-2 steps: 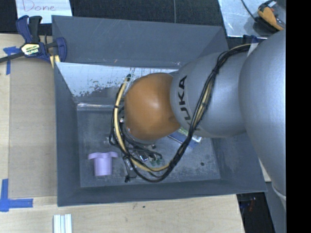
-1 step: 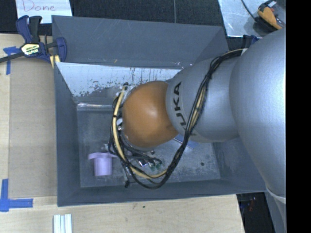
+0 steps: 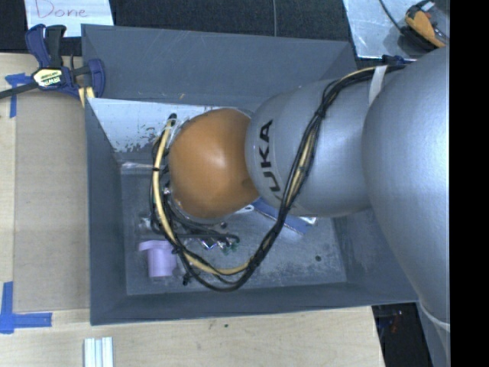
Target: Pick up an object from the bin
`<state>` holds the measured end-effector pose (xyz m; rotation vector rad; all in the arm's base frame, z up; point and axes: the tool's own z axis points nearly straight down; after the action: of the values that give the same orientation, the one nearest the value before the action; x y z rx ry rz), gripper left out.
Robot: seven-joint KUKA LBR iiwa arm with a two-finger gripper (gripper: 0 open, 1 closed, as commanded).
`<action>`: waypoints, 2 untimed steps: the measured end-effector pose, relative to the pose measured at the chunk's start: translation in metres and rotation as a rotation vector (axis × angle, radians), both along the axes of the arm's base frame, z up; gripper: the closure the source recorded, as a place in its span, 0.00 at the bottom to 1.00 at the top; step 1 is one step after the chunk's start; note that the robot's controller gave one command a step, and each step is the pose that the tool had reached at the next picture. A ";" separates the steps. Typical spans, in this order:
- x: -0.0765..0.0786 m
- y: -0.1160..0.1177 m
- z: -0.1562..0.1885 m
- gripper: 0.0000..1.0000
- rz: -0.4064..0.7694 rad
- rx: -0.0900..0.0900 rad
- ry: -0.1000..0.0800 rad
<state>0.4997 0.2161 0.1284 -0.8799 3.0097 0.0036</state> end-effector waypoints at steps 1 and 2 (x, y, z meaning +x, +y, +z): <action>0.016 0.025 -0.058 0.00 0.074 -0.002 0.000; -0.007 -0.021 -0.057 1.00 0.216 -0.001 -0.007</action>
Offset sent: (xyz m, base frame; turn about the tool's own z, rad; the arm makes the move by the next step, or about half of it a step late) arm -0.0084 -0.0209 -0.0584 -0.2192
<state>0.4925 0.1951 0.0710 -1.1963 2.8918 0.0005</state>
